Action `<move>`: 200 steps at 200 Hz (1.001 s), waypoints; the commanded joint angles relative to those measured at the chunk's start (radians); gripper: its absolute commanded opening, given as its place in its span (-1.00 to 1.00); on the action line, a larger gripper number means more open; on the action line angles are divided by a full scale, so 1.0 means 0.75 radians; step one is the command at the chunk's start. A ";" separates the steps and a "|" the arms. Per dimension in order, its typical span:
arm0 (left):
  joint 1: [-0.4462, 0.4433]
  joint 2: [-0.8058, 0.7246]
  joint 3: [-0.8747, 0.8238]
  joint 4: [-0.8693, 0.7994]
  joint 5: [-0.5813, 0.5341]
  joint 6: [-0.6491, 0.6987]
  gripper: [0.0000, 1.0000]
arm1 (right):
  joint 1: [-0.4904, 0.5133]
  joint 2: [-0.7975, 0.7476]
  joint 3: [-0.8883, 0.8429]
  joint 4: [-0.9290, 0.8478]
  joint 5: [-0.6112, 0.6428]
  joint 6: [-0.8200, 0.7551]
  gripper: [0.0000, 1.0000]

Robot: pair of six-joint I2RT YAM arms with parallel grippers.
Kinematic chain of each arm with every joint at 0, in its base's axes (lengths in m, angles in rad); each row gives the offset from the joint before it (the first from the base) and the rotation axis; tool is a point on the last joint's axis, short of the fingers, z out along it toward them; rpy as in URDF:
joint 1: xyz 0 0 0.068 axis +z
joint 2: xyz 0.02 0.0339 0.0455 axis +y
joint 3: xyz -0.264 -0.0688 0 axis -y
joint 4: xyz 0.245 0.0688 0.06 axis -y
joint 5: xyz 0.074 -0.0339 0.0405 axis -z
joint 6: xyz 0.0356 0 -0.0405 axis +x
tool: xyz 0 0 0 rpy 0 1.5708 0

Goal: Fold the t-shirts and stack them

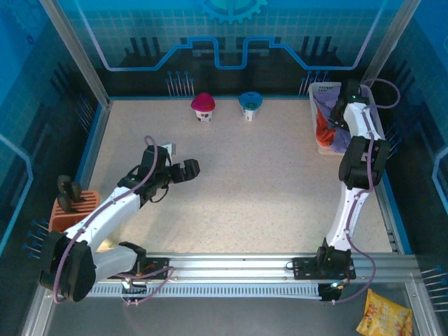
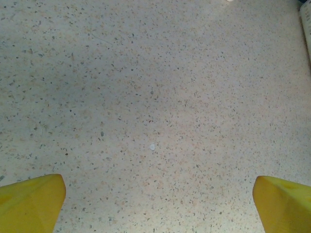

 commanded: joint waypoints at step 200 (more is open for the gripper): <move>-0.059 0.094 0.089 0.050 0.049 0.027 0.98 | 0.537 -1.312 -0.942 0.738 0.132 -0.273 -1.00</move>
